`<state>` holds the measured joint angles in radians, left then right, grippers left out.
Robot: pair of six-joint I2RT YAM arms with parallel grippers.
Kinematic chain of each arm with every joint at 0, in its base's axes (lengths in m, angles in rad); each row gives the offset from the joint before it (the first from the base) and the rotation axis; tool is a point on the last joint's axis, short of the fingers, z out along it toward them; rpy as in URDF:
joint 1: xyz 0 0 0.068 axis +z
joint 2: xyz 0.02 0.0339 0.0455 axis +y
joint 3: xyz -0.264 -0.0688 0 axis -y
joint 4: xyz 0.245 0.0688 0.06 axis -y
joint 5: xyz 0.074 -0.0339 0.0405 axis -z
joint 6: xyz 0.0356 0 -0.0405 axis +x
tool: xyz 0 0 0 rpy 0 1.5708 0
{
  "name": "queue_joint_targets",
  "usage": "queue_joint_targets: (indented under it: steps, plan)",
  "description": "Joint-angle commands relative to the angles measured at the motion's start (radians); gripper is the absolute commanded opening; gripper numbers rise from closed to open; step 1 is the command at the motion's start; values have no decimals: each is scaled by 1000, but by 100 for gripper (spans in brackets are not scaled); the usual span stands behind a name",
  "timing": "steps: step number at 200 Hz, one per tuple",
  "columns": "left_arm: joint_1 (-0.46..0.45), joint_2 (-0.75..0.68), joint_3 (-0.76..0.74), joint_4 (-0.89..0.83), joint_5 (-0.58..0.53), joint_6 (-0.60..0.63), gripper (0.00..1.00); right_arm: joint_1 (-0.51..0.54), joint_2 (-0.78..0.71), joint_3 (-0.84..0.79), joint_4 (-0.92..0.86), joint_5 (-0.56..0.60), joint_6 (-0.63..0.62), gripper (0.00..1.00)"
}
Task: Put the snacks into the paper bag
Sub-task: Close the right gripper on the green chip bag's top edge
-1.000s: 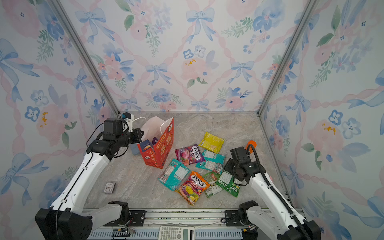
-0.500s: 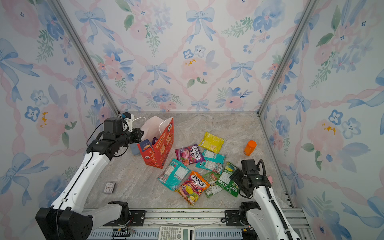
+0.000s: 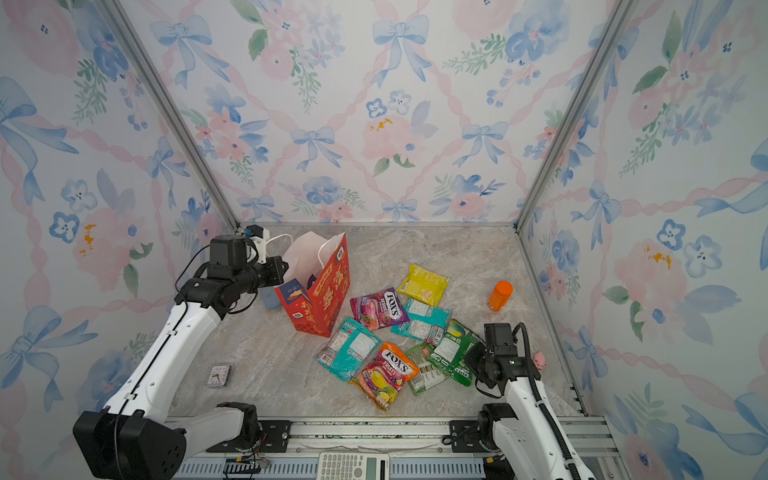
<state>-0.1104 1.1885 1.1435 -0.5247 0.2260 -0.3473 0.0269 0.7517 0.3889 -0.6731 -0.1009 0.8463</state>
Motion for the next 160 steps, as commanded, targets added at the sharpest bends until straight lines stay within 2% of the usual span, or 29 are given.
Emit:
queue_joint_targets:
  steps: [1,14,54,120,160]
  plan:
    - [5,5,9,13,24,14,0,-4,-5,16,35,-23,-14,9]
    - [6,7,11,13,24,14,0,0,2,37,31,-22,-30,0]
    - [4,11,17,14,27,14,0,55,15,152,-7,27,-55,0]
    - [5,12,16,13,24,14,0,334,151,499,-146,289,-75,0]
    - [4,4,16,13,20,14,0,464,261,724,-214,398,-77,0]
